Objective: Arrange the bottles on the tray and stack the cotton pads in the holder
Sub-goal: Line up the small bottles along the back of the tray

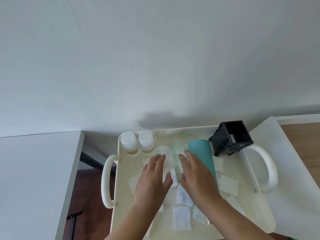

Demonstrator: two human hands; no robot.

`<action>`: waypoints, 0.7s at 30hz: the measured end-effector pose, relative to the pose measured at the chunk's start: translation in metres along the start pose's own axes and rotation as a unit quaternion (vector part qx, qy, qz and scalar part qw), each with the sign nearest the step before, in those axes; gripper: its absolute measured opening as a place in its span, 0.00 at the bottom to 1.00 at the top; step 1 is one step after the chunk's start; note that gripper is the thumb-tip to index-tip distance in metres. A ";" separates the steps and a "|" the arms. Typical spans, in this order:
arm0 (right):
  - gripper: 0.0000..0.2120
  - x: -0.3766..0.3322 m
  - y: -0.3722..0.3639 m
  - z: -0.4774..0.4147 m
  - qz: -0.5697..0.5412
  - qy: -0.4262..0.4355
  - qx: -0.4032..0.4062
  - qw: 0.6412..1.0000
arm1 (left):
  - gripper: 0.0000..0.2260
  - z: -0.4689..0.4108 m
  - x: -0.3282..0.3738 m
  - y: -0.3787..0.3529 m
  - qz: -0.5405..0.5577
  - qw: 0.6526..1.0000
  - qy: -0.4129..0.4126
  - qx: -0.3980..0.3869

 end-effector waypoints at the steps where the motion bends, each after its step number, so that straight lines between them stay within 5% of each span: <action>1: 0.31 0.001 0.006 -0.002 -0.011 0.001 0.001 1.000 | 0.23 -0.005 0.002 0.005 -0.003 1.000 -0.004 0.003; 8: 0.21 0.008 0.032 -0.029 -0.091 0.027 0.008 0.995 | 0.23 -0.042 0.003 0.025 -0.033 0.999 0.010 -0.014; 15: 0.22 0.014 0.044 -0.063 -0.175 0.055 -0.048 0.982 | 0.13 -0.066 0.010 0.030 -0.131 0.988 -0.047 -0.069; 21: 0.23 0.018 0.042 -0.083 -0.208 0.067 -0.104 0.970 | 0.26 -0.072 0.005 0.031 -0.236 0.963 -0.080 -0.106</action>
Point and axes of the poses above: each hand's wrist, its own z-axis away from the middle knuckle, its own y-axis out of the back of the hand, x = y × z, the point moved 5 cm from there along -z, towards the middle knuckle, and after that the axes turned 4 degrees about -y, right-handed, at the moved point
